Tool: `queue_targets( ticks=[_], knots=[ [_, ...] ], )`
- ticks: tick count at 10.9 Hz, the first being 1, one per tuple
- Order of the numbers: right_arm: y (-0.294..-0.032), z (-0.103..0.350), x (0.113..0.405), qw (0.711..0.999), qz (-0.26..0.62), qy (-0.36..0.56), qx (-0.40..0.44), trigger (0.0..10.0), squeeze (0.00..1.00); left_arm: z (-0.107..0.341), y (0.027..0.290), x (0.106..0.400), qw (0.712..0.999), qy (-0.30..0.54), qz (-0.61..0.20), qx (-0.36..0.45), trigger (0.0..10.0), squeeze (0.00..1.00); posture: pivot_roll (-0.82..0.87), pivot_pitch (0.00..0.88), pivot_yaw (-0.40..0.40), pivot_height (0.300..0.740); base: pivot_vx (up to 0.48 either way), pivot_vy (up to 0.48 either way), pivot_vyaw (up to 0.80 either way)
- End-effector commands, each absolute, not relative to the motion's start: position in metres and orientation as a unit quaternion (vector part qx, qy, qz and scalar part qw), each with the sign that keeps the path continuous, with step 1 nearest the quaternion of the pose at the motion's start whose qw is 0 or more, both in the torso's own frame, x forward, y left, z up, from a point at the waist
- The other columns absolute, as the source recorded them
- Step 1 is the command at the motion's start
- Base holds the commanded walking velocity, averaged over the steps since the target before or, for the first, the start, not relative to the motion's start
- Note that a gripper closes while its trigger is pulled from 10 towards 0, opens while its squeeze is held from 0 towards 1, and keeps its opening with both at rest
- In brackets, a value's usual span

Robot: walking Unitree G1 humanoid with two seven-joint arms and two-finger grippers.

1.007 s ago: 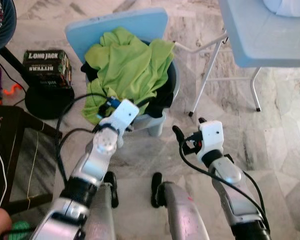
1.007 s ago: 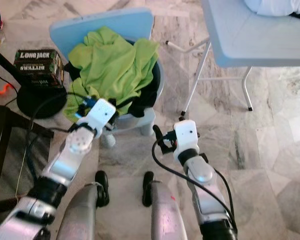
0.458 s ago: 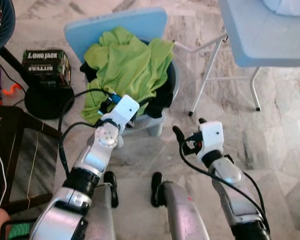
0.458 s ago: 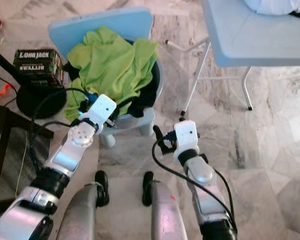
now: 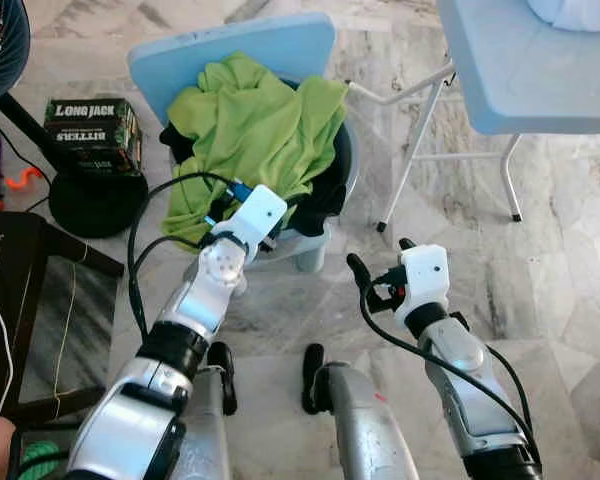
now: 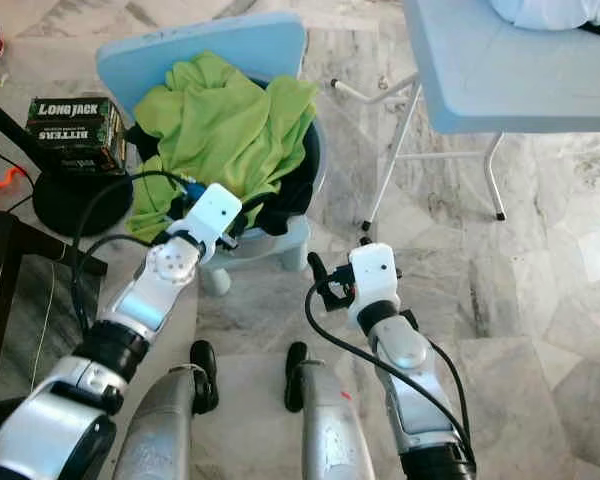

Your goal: Hang hanger

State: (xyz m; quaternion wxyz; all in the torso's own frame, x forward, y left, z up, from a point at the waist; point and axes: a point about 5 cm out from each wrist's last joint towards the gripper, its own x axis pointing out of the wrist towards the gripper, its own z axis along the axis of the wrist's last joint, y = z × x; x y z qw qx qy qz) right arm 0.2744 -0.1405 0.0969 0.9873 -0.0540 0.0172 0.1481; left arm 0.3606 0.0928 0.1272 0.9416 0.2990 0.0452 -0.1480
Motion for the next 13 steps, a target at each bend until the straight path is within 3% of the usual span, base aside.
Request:
queue_targets(
  ticks=[1,9,10,11,13],
  knots=[
    [-0.142,0.091,0.268,0.987,0.148,0.031,-0.059,10.0,0.0,0.118,0.087,0.357,0.939,0.056,-0.161,0.299,10.0,0.0,-0.06,0.415,-0.103,0.74,0.0,0.0,0.0],
    [-0.153,0.091,0.255,0.988,0.136,0.041,-0.068,10.0,0.0,0.102,0.083,0.362,0.932,0.071,-0.176,0.31,10.0,0.0,-0.12,0.435,-0.097,0.74,0.0,0.0,0.0],
    [-0.156,0.091,0.253,0.988,0.133,0.043,-0.069,10.0,0.0,0.102,0.082,0.362,0.932,0.066,-0.178,0.308,2.4,0.0,-0.13,0.441,-0.097,0.74,0.0,0.0,0.0],
    [-0.156,0.092,0.253,0.988,0.132,0.044,-0.07,10.0,0.0,0.1,0.084,0.362,0.933,0.071,-0.175,0.305,0.0,0.0,-0.13,0.446,-0.096,0.74,0.0,0.0,0.0],
    [-0.154,0.092,0.254,0.988,0.132,0.044,-0.069,10.0,0.0,0.1,0.087,0.363,0.933,0.075,-0.174,0.305,0.0,0.0,-0.12,0.447,-0.096,0.74,0.0,0.0,0.0]
  ],
)
